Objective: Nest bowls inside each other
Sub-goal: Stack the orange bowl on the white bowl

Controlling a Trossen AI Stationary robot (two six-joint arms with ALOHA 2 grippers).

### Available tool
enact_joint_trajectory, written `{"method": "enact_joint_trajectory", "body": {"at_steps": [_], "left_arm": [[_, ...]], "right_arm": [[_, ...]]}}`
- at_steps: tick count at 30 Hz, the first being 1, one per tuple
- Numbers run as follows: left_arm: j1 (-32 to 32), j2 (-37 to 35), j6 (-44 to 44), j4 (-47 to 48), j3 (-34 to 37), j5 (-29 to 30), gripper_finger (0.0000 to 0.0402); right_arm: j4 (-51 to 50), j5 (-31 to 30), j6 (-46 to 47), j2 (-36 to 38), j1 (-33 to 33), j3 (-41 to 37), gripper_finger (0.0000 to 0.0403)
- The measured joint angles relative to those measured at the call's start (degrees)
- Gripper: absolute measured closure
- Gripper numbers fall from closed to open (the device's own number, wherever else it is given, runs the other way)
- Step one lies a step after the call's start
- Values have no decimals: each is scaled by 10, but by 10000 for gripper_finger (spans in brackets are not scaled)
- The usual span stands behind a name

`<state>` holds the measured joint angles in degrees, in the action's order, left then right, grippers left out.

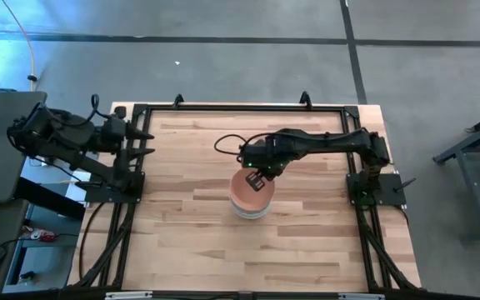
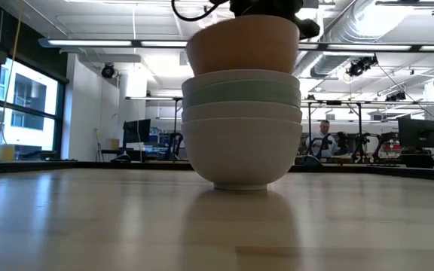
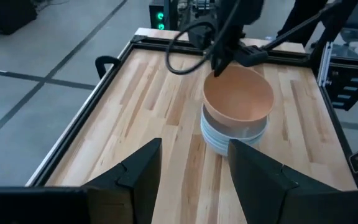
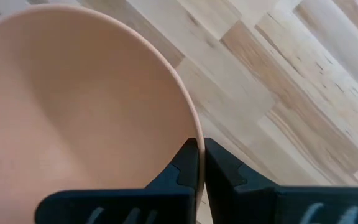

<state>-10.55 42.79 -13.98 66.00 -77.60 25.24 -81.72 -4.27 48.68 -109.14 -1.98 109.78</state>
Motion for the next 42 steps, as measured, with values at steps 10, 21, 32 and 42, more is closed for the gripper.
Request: {"method": "enact_joint_trajectory", "body": {"at_steps": [10, 21, 32, 42], "left_arm": [[0, -4, 6, 0, 0, 10, 227], [0, -3, 5, -3, 0, 10, 227], [0, -3, -9, -5, 0, 9, 227], [0, -3, -15, -6, 0, 7, 227]], "right_arm": [[-2, -22, 8, 0, -6, 0, 403], [3, -27, 8, -12, -17, 0, 403], [0, -48, -1, -23, -26, 0, 403], [0, -52, -1, -23, -27, 0, 403]]}}
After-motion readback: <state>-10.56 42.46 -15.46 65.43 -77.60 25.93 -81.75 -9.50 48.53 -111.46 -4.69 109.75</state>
